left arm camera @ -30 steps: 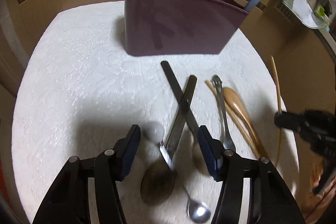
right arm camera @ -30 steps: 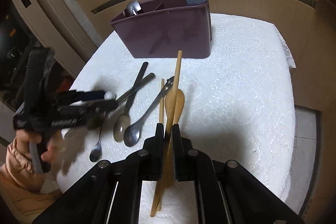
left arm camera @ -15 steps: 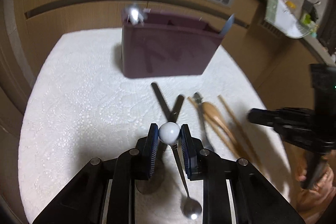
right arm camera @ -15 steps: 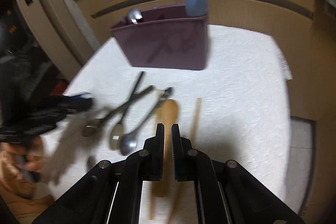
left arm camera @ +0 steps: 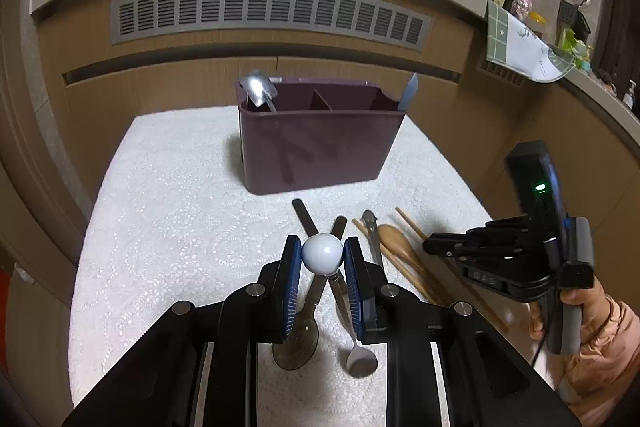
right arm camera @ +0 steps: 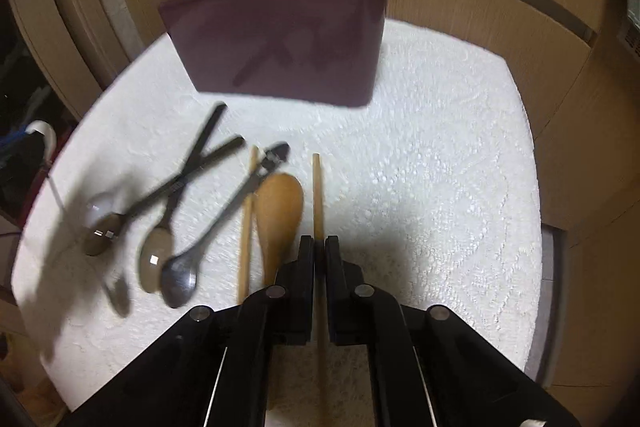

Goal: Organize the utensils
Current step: 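Carry the spoon and chopstick over the caddy and release both grippers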

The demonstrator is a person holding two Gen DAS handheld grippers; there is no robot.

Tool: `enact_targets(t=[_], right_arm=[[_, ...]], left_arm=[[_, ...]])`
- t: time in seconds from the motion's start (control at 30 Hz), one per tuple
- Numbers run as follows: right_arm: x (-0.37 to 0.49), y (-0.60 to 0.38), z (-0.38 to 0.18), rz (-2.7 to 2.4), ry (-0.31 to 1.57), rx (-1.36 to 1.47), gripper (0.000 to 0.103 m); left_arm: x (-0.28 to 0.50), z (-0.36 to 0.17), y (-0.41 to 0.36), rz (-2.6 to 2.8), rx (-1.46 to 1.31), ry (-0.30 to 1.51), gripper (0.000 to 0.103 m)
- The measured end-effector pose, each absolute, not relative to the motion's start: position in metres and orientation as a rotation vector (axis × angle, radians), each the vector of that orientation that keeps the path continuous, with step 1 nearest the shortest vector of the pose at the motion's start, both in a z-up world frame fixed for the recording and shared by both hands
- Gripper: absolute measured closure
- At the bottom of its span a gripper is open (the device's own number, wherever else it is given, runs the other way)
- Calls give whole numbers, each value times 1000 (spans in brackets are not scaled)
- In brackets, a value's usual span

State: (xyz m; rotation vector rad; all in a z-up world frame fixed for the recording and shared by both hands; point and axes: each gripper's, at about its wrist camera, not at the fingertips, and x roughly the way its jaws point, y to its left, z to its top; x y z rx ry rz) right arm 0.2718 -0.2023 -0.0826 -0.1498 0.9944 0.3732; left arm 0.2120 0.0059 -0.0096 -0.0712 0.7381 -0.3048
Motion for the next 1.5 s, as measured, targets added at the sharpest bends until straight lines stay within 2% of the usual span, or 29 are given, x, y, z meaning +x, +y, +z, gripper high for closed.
enact_targets(t=[0.37,0.63,0.8,0.97,1.27,1.33,1.4,1.5], right_arm=[[240,-220,13,434,726,-17,98],[256,-214,115,465,477,-8,98],[290,-197,163,426,366,-48,98],[331,-185,148,402,404,-62,98],[379,-177,55,418,629,-62,98],[383,-175,40,420,669,-66,93],[383,-176,32,422,686,-63,78],[368,-179,32,416,658,-93,74]], left_arm=[[213,35,-1,-306,-21,622,80],[242,120,-1,-286,56,396,80],[287,154,6,-236,59,271,80],[343,130,9,-227,33,311,80],[391,46,1,-252,8,508,79],[391,34,-2,-252,12,541,75],[386,30,-2,-253,6,556,71],[371,33,3,-248,-2,550,59]])
